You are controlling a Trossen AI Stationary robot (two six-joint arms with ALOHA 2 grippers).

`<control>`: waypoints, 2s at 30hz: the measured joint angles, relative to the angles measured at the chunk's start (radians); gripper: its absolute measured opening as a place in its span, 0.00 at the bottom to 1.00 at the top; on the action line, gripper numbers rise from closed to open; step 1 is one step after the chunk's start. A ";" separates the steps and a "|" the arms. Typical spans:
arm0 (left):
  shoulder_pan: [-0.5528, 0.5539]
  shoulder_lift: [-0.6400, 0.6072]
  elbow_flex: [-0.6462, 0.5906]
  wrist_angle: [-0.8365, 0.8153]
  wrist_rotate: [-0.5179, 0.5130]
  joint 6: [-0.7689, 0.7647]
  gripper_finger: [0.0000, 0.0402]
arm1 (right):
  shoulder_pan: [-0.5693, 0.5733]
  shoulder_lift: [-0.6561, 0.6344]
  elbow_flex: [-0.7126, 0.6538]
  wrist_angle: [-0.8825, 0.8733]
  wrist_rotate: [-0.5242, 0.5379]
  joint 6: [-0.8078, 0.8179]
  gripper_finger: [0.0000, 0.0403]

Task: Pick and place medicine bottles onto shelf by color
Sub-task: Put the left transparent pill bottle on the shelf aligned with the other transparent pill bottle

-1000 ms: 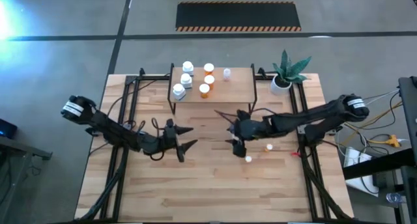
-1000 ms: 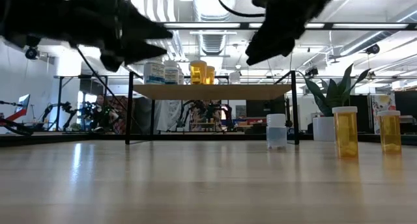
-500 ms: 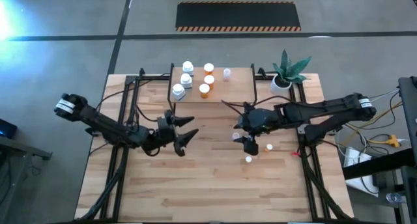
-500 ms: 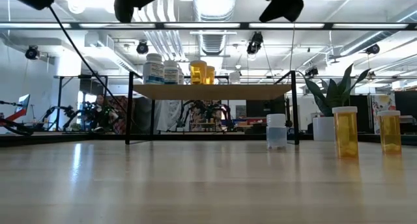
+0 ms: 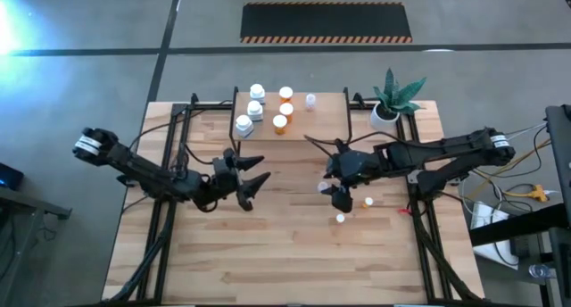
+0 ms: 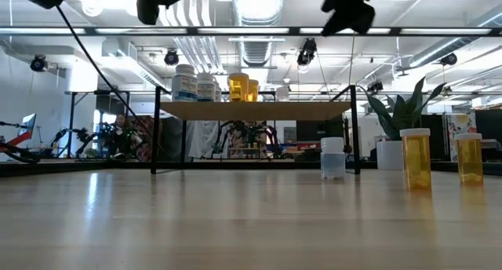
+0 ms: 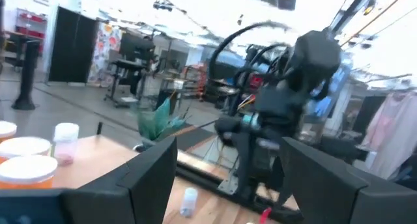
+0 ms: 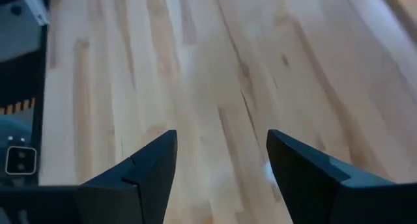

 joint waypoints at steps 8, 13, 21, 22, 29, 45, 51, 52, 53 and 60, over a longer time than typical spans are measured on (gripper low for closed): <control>-0.001 -0.135 -0.016 -0.259 0.272 -0.160 0.63 | 0.000 0.005 -0.004 -0.143 -0.006 0.114 0.57; 0.005 -0.193 -0.018 -0.507 0.263 -0.209 0.63 | -0.001 0.051 -0.052 -0.129 0.003 0.038 0.56; 0.005 -0.183 -0.024 -0.638 0.241 -0.399 0.63 | -0.041 0.164 -0.168 0.016 0.002 -0.041 0.56; 0.005 -0.176 -0.023 -0.636 0.240 -0.413 0.63 | -0.045 0.179 -0.172 0.026 0.002 -0.043 0.56; 0.005 -0.139 0.008 -0.634 0.188 -0.421 0.63 | -0.081 0.256 -0.137 0.030 0.003 -0.051 0.56; 0.005 -0.136 0.019 -0.635 0.152 -0.420 0.63 | -0.129 0.419 -0.108 0.043 -0.021 -0.088 0.56; 0.005 -0.135 0.019 -0.636 0.153 -0.420 0.63 | -0.126 0.387 -0.106 0.058 -0.060 -0.293 0.56; 0.005 -0.135 0.019 -0.635 0.153 -0.420 0.63 | -0.127 0.380 -0.106 0.056 -0.060 -0.346 0.56; 0.005 -0.135 0.019 -0.635 0.153 -0.420 0.63 | -0.127 0.376 -0.106 0.055 -0.059 -0.402 0.56; 0.005 -0.132 0.017 -0.635 0.155 -0.421 0.63 | -0.131 0.395 -0.117 0.060 -0.141 -0.578 0.56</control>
